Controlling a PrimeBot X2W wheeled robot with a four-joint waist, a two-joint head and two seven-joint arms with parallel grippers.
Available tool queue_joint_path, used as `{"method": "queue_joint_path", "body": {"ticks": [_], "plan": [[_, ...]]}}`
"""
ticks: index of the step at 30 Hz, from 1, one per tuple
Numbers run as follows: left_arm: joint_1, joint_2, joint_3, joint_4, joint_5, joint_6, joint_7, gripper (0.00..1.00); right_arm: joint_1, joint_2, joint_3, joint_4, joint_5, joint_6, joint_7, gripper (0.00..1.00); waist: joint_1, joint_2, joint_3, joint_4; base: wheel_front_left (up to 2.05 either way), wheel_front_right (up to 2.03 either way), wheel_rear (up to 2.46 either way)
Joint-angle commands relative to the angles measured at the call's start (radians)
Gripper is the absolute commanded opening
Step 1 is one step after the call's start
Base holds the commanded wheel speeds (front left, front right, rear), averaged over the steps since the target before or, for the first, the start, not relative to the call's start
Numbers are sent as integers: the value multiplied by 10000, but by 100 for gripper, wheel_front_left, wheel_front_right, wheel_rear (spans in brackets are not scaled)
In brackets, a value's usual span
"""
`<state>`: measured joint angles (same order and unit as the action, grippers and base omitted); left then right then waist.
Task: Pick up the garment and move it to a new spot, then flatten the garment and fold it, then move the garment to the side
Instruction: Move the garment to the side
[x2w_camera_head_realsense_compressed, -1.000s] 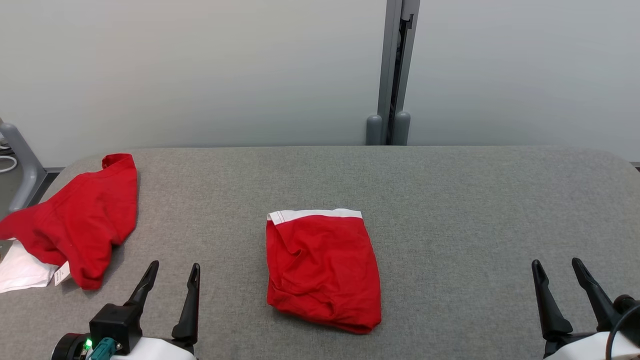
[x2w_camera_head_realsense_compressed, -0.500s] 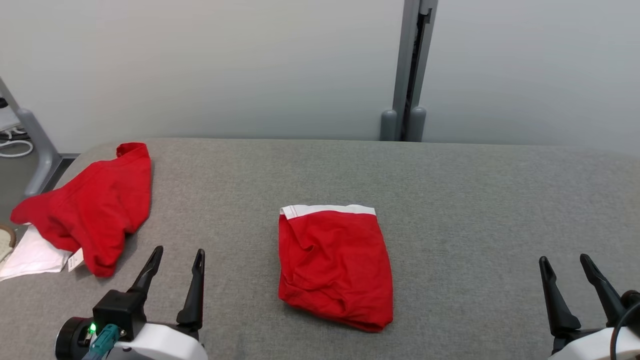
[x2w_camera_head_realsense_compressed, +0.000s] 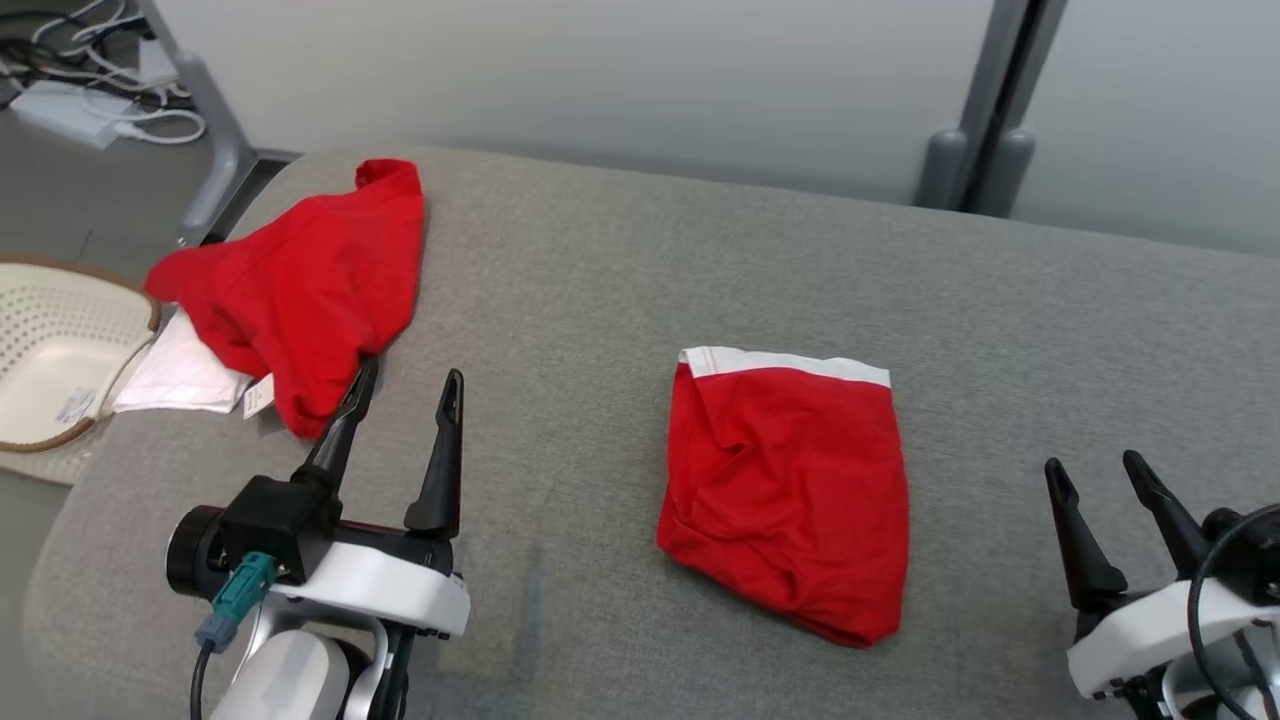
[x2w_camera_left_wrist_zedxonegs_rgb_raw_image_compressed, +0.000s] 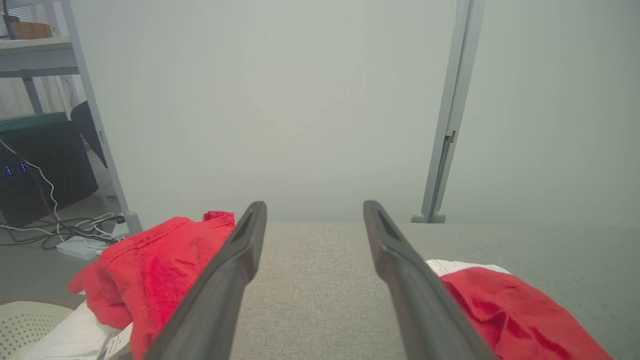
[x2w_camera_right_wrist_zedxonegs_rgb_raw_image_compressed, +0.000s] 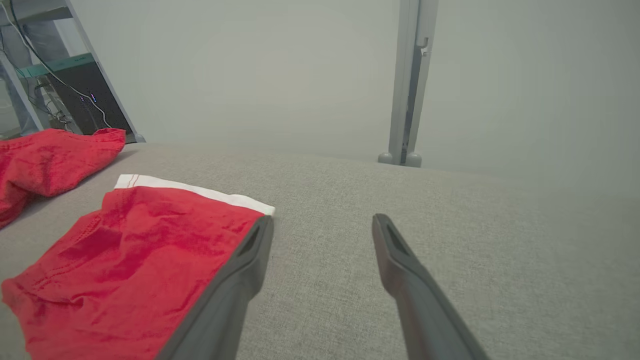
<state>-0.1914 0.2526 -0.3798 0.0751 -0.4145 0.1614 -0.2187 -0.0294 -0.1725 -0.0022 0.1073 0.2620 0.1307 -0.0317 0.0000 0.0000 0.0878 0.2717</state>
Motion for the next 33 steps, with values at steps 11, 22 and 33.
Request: {"method": "queue_joint_path", "body": {"ticks": [11, 22, 33], "plan": [[-677, -203, 59, 350, 238, -455, -398, 100, -1290, -227, 1276, 2522, 831, 4, -503, 100, 0, 0, 942, 1270, 0, 0, 0], [-738, -481, 221, 504, 433, -656, -449, 100, -1956, -463, 2752, 3888, 1876, 4, -261, 100, 0, 0, 1113, 1296, 0, 0, 0], [-618, -685, 529, 562, 561, -821, -452, 100, -2396, -805, 3693, 4221, 2878, 2, -270, 0, 0, 0, 995, 1277, 0, 0, 0]]}}
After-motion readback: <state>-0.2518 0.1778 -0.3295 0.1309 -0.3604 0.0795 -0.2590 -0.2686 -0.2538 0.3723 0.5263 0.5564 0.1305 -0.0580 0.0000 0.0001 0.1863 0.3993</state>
